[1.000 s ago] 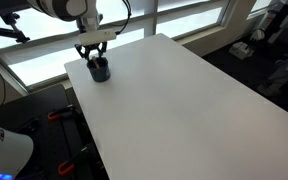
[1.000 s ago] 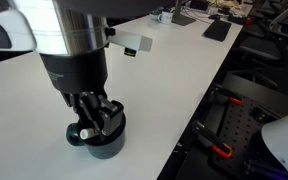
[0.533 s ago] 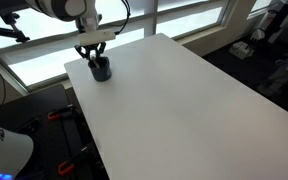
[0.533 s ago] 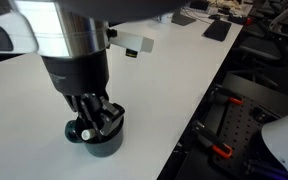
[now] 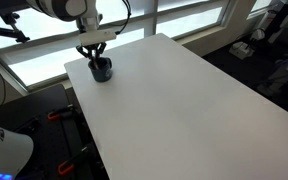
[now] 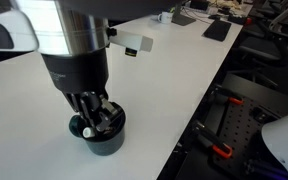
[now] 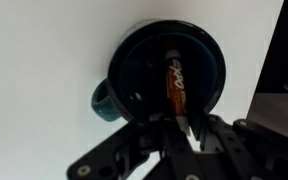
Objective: Take the red marker out of the mug.
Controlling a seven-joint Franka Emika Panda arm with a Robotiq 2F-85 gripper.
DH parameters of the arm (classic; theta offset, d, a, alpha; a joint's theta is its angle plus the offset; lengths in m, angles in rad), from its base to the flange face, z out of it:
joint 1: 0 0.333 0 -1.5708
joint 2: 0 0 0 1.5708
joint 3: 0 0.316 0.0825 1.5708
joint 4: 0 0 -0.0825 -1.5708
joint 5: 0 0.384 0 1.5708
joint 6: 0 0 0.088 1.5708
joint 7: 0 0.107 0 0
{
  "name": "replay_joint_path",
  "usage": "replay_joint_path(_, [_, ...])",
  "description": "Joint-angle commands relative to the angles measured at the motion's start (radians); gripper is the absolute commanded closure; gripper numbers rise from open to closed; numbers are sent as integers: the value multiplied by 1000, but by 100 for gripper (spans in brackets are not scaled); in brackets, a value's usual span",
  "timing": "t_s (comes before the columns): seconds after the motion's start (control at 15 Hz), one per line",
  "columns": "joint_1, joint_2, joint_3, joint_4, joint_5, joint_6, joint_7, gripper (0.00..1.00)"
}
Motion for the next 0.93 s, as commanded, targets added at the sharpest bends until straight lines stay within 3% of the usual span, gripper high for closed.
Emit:
replay_joint_path(0.0, [-21,-6,9,-11,29,5,-25,95])
replay_joint_path(0.4, [-72,-90,19,-5,202,-72,-101,95])
replay_joint_path(0.87, [-70,-239,-54,8,485,-216,-223,95])
